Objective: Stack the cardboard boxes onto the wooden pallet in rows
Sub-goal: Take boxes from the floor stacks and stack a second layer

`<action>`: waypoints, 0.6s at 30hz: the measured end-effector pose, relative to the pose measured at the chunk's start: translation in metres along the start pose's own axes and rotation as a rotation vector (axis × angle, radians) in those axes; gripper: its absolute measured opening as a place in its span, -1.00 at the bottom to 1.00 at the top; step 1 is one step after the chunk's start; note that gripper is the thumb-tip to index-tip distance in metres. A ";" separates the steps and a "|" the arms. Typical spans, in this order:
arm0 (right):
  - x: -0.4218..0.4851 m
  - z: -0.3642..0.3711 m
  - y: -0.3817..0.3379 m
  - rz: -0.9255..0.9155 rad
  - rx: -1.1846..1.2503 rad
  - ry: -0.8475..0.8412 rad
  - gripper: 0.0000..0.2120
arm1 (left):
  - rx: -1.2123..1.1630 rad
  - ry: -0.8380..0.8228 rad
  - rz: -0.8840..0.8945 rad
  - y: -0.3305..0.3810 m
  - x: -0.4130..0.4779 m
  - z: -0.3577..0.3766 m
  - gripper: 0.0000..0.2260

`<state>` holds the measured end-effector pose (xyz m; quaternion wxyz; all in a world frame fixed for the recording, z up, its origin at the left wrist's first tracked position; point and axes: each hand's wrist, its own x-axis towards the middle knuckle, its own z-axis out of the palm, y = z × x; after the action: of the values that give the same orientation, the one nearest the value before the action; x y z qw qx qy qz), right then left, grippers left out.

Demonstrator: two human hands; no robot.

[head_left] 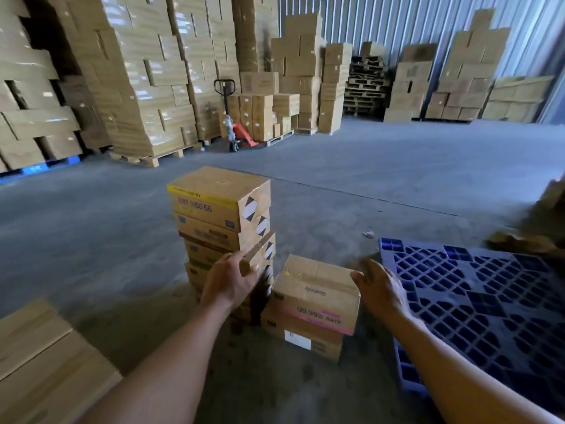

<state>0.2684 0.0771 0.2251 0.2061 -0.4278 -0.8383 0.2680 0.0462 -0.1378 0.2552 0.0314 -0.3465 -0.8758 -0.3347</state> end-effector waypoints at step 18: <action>0.292 0.155 0.137 0.540 -0.082 -0.127 -0.39 | 0.010 -0.521 -0.001 -0.037 0.312 0.330 -0.54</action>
<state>0.1019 0.3439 0.0532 0.0568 -0.6260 -0.7154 0.3050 -0.1547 0.2257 0.0683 -0.1935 -0.4205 -0.8560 -0.2301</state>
